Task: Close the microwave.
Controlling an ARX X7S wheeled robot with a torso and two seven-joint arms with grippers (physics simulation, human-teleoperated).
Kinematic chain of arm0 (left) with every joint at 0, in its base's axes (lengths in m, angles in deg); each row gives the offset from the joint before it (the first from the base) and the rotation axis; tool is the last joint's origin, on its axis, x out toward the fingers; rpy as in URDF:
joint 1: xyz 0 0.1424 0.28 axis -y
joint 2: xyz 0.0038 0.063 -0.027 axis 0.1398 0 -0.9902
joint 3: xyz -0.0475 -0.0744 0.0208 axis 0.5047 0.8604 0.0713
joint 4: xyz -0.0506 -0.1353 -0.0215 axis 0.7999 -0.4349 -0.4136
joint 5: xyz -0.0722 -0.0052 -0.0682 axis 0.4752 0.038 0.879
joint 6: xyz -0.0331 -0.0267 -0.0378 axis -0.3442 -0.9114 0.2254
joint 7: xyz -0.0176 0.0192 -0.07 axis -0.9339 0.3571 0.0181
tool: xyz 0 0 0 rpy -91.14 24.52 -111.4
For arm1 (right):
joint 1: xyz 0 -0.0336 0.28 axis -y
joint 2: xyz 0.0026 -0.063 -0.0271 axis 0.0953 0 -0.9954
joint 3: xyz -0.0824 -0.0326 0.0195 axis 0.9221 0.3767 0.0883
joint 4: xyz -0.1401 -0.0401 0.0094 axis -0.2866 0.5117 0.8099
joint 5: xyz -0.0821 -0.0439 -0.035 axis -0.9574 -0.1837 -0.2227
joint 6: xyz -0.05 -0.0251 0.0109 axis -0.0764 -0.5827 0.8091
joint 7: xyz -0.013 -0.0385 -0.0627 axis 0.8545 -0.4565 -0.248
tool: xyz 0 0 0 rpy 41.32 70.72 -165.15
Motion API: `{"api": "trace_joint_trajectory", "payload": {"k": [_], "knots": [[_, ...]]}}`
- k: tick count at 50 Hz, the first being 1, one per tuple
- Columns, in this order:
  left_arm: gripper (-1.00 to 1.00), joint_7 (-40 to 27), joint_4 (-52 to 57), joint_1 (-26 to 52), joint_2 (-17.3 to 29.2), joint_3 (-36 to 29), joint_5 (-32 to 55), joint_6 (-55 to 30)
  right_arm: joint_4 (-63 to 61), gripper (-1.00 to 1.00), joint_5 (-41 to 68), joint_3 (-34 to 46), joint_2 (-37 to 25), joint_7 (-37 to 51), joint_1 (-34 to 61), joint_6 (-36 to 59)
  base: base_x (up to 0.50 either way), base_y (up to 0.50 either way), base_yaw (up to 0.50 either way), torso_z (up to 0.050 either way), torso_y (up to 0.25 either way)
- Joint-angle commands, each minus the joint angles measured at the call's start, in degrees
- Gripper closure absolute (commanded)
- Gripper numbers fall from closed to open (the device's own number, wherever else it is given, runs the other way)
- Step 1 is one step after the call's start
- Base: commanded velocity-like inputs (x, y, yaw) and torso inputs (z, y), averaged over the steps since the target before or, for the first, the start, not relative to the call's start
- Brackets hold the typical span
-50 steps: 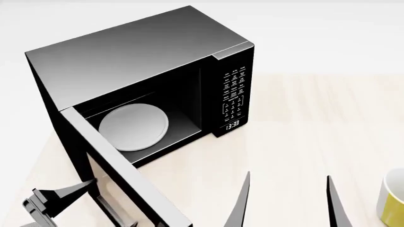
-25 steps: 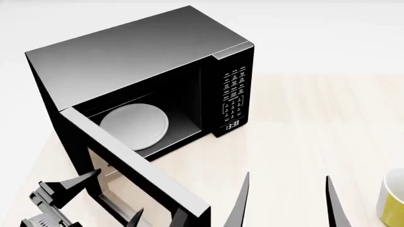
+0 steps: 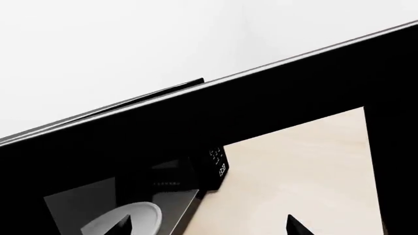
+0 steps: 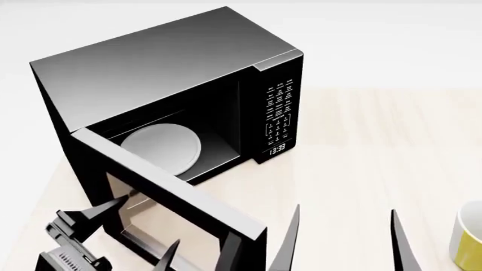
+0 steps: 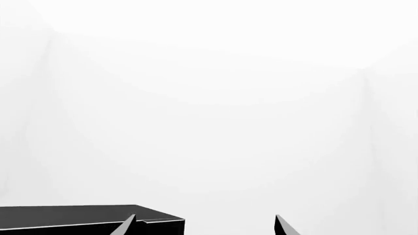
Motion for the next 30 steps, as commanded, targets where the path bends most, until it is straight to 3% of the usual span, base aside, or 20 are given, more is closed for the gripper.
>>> {"api": "trace_joint_trajectory", "payload": {"k": [1,30], "knots": [[-1.0,-0.7,-1.0,1.8,-1.3,0.1,0.6,0.6,0.2,-1.0,0.1,0.1,-0.2,0.3,0.1,-0.1,0.0,0.0,0.0,0.0,0.0],[-1.0,-3.4,-4.7,5.8,-4.3,-0.1,-0.1,2.0,0.4,-1.0,0.3,0.4,-0.8,0.9,0.4,-0.2,0.0,0.0,0.0,0.0,0.001]]}}
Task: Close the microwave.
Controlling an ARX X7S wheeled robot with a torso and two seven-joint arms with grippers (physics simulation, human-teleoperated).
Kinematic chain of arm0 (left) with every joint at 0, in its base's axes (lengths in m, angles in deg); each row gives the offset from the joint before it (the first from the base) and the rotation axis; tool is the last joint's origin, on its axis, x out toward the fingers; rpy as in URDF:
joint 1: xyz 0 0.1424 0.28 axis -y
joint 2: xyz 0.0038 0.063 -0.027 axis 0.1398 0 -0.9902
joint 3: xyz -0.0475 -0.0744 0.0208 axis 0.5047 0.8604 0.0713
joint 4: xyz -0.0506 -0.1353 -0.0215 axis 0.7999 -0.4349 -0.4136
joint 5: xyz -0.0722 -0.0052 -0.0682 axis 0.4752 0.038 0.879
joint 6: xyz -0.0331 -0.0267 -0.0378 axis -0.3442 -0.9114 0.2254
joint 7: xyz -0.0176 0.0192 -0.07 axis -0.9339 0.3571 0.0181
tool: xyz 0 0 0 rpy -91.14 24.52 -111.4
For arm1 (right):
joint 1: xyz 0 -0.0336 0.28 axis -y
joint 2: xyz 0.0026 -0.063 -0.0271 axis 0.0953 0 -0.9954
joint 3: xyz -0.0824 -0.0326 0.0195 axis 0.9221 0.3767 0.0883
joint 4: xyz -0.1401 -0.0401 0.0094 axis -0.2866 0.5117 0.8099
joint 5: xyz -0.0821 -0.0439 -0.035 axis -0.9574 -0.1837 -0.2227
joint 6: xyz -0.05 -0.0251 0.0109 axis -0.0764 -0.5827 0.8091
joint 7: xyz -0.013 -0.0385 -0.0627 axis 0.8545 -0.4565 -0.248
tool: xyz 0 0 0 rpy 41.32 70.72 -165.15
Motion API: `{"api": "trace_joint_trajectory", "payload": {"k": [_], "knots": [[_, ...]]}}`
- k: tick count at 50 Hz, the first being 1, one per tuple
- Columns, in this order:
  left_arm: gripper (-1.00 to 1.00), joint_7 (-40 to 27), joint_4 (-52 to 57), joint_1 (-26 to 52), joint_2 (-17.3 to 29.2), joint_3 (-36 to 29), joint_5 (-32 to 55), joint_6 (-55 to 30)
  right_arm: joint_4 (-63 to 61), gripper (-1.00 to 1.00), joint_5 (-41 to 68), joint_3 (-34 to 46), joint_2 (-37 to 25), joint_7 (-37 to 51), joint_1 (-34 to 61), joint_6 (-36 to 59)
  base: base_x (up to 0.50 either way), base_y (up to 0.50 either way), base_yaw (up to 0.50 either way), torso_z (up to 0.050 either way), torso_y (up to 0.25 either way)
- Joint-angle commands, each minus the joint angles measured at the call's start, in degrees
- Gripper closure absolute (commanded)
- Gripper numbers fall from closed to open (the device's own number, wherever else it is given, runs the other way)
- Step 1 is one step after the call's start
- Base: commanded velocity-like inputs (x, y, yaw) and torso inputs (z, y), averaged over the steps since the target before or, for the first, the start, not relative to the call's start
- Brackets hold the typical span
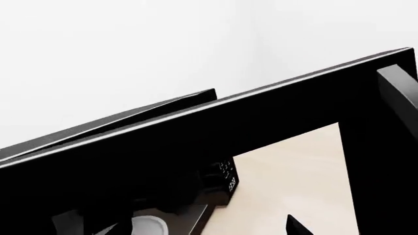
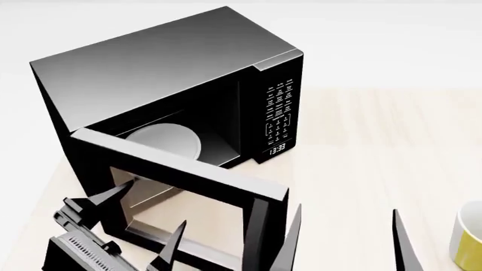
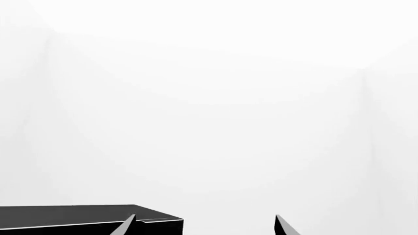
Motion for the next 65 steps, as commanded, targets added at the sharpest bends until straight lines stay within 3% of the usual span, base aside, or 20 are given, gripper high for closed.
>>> {"api": "trace_joint_trajectory", "payload": {"k": [1,65], "knots": [[-1.0,-1.3,-0.5,2.2,-1.3,0.3,0.5,0.8,0.2,-1.0,0.1,0.1,-0.2,0.3,0.1,-0.1,0.0,0.0,0.0,0.0,0.0],[-1.0,-9.3,-13.9,10.5,-6.0,1.2,-1.2,6.6,0.5,-1.0,0.5,1.0,-1.3,1.4,0.5,0.0,0.0,0.0,0.0,0.0,0.001]]}}
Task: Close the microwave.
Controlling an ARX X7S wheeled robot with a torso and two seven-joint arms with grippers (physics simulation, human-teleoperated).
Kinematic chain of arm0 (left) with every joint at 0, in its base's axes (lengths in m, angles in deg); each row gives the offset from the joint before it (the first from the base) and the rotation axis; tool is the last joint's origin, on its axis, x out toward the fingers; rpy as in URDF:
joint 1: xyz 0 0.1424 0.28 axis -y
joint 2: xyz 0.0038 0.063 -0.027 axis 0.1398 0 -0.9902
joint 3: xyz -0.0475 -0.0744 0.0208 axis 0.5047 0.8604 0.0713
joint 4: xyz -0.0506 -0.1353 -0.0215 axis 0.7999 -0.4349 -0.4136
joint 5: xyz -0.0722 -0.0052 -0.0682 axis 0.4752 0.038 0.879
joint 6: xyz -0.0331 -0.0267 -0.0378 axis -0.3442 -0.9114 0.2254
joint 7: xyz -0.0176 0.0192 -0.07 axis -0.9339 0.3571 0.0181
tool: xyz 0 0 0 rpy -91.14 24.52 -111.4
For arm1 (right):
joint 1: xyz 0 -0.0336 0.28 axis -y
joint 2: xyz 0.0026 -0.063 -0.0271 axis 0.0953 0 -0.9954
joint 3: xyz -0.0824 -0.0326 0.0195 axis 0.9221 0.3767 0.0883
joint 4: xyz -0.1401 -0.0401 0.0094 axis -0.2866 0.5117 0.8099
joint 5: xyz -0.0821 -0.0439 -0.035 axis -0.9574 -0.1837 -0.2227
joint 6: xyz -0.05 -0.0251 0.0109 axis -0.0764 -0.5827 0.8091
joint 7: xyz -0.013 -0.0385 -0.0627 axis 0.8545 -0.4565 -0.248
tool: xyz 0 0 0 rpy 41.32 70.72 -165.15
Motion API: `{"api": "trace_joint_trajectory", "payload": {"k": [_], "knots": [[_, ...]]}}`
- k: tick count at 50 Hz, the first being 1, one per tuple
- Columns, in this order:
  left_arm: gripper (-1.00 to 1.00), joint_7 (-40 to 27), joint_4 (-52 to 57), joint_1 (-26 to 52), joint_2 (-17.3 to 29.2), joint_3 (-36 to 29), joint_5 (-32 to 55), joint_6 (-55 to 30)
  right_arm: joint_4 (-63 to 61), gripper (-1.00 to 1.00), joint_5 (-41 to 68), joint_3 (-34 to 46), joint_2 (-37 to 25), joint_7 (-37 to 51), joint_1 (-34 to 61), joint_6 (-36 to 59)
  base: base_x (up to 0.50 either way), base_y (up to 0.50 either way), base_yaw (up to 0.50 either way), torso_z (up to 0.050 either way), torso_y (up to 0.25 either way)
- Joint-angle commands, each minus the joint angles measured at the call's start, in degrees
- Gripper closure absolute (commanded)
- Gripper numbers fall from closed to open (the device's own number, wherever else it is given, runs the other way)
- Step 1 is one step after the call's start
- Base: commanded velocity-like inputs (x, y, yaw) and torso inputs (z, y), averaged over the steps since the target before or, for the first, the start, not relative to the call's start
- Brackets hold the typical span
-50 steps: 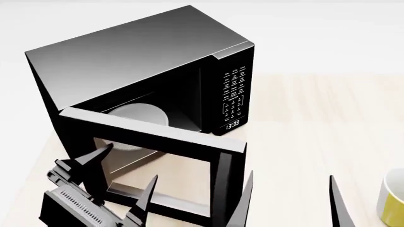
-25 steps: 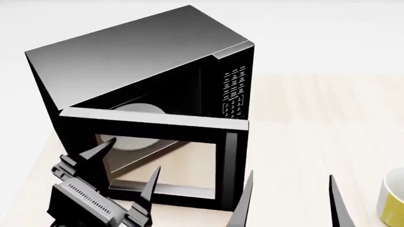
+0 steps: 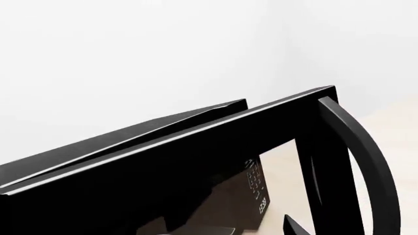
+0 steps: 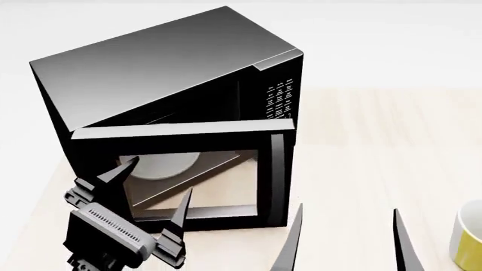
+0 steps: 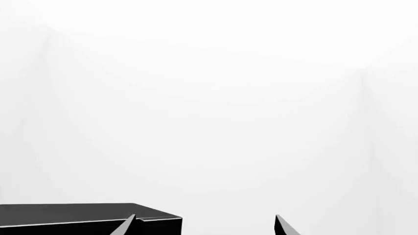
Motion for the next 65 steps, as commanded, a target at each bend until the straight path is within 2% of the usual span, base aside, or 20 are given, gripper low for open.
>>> {"api": "trace_joint_trajectory", "payload": {"k": [1,40,65], "knots": [[-1.0,-2.6,0.3,2.0,-0.1,2.0,1.5,0.5,0.0,-1.0,0.1,0.2,-0.2,0.2,0.0,0.0,0.0,0.0,0.0,0.0,0.0],[-1.0,-7.3,-14.3,8.2,-2.6,1.6,-0.3,8.2,0.4,-1.0,0.6,0.8,-0.7,0.7,0.2,0.0,0.0,0.0,0.0,0.0,0.001],[-1.0,-10.3,-15.3,9.5,-3.1,0.6,-1.1,8.8,0.3,-1.0,0.7,1.2,-1.1,1.0,0.2,0.0,0.0,0.0,0.0,0.0,0.002]]}}
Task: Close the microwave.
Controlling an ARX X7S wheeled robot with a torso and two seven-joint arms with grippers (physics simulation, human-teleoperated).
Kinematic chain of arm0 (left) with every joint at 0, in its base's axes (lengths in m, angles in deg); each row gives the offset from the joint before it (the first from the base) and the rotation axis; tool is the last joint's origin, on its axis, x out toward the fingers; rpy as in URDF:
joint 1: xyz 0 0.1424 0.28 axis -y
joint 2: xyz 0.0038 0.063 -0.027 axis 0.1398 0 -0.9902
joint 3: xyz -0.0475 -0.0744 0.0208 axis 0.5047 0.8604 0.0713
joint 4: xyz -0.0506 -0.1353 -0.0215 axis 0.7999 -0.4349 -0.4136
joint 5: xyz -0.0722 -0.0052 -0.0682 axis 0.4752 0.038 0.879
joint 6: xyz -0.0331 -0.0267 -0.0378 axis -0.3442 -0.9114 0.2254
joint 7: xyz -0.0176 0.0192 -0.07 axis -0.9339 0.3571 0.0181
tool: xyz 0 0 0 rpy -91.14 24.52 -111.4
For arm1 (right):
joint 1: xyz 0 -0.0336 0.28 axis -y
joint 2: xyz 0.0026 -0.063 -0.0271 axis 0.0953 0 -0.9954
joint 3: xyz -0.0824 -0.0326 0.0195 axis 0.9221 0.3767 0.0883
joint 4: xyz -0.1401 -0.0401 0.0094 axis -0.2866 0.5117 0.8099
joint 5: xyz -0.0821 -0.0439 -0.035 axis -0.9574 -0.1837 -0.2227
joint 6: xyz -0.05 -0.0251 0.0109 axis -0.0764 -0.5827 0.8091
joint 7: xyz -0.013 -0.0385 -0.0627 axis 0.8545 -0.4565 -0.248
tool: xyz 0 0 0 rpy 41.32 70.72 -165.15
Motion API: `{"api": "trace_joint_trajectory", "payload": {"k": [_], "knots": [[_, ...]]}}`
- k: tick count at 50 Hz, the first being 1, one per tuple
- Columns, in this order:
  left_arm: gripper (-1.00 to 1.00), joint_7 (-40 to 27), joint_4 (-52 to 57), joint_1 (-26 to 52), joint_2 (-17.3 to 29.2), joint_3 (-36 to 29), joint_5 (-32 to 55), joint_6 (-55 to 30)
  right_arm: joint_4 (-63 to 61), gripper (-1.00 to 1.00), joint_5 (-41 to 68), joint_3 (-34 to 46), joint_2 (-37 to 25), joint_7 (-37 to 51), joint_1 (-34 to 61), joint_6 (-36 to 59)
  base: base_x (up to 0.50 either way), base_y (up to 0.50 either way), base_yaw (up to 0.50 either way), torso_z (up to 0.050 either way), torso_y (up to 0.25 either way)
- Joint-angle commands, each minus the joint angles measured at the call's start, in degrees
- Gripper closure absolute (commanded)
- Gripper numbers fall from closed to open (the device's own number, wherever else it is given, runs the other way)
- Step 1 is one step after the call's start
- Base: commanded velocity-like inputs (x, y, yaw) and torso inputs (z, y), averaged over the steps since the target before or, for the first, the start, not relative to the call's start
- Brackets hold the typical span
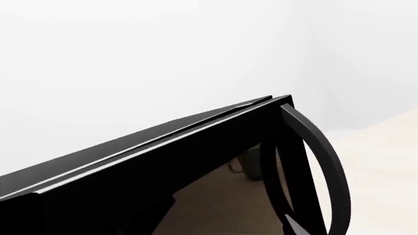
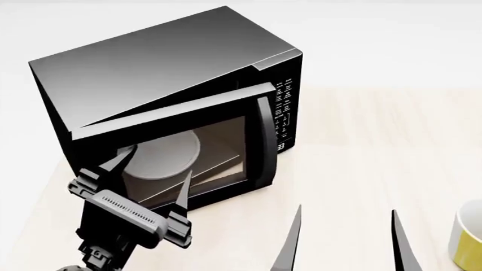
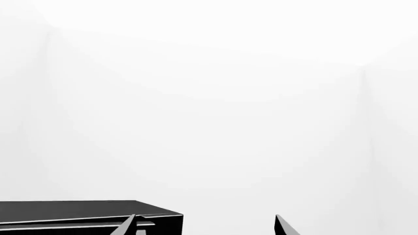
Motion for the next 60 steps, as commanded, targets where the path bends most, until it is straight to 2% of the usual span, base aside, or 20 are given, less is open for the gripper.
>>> {"api": "trace_joint_trajectory", "payload": {"k": [1,24,33,50,55,57,60], "knots": [[-1.0,-2.9,0.4,2.1,0.2,2.9,1.9,0.8,0.0,-1.0,0.1,0.2,-0.2,0.1,0.0,0.0,0.0,0.0,0.0,0.01,0.0],[-1.0,-5.7,-4.2,4.3,-0.5,2.8,2.2,3.0,0.2,-1.0,0.0,0.6,-0.5,0.4,0.2,0.0,0.0,0.0,0.0,0.0,0.002],[-1.0,-7.3,-9.4,6.5,-1.1,3.2,2.5,5.8,0.1,-1.0,0.1,0.8,-0.6,0.5,0.1,0.0,0.0,0.0,0.0,0.0,0.001],[-1.0,-9.3,-10.6,6.2,-0.7,2.7,2.8,6.4,0.4,-1.0,0.1,1.2,-0.8,0.7,0.2,-0.1,0.0,0.0,0.0,0.001,0.002],[-1.0,-8.7,11.7,-4.6,2.5,1.3,4.7,-7.7,0.4,-1.0,0.1,1.3,-0.8,0.7,0.1,0.0,0.0,0.0,0.0,0.0,0.0],[-1.0,-9.8,15.0,-6.7,3.1,0.9,3.9,-9.1,0.3,-1.0,0.2,1.4,-0.8,0.8,0.1,-0.1,0.0,0.0,0.0,0.0,0.0],[-1.0,-8.8,24.7,-12.7,5.0,0.4,6.9,-17.1,0.1,-1.0,0.3,1.3,-0.9,0.9,0.1,0.0,0.0,0.0,0.0,0.0,0.0]]}}
